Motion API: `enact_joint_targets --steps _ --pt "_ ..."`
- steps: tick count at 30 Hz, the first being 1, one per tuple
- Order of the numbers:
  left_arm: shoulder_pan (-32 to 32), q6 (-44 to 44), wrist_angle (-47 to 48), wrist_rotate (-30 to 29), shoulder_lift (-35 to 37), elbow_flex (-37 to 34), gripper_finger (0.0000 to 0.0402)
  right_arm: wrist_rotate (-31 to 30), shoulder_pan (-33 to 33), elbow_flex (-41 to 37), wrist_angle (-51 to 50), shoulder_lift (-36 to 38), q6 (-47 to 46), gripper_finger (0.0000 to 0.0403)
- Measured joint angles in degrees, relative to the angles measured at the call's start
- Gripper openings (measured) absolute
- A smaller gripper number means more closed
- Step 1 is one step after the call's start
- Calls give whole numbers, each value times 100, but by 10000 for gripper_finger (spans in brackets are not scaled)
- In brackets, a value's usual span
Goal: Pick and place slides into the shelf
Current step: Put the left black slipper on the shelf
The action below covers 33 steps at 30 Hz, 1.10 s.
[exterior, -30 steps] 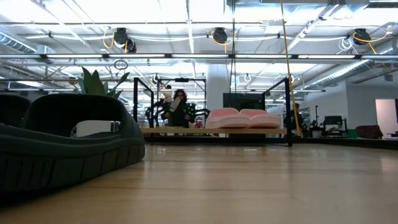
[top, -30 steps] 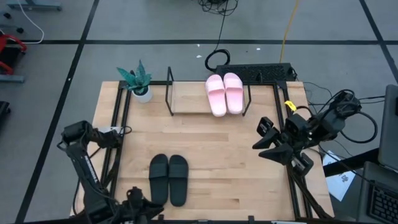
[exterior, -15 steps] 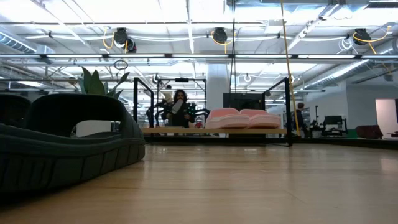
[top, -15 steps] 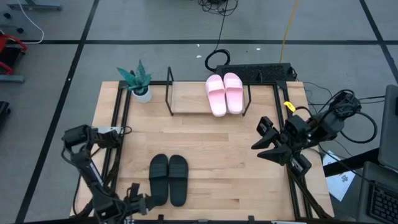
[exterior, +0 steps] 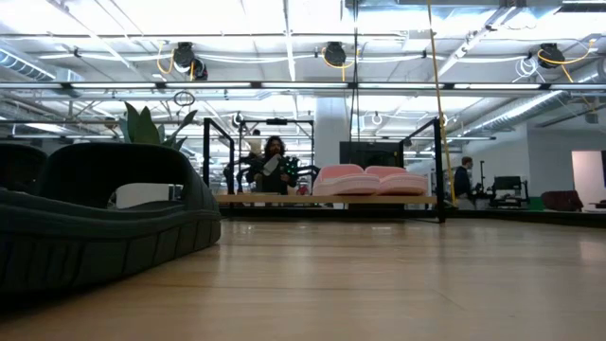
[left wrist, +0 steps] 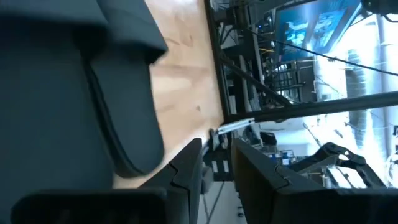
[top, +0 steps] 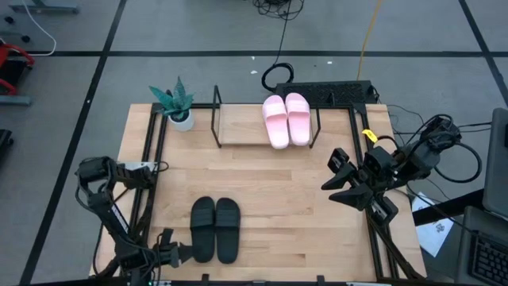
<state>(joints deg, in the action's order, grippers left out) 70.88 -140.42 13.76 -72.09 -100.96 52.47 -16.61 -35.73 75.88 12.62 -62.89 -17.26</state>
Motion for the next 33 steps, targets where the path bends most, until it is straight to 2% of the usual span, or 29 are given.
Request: enact_joint_targets --steps 5,8,10,15,17,21,28,33 --pt "26 39 173 2 653 -626 88 -1 0 0 237 -2 -2 110" --pt "78 99 601 90 1217 -873 88 6 0 0 364 -2 -4 110" --pt "136 100 1062 369 1629 -950 88 14 0 -1 372 -2 -4 110" --pt "133 126 2614 1544 2596 -984 88 16 0 0 369 -2 -4 110" --pt "85 389 2836 1676 2882 -986 88 16 0 0 368 -2 -2 110" --pt "-26 774 2486 1714 3135 -985 88 16 0 -1 367 -2 13 110" --pt "-173 417 2029 2822 2987 -984 88 19 0 -2 337 -2 44 110" --pt "-271 252 1748 2721 2926 -984 88 -2 0 -1 339 -2 246 110"
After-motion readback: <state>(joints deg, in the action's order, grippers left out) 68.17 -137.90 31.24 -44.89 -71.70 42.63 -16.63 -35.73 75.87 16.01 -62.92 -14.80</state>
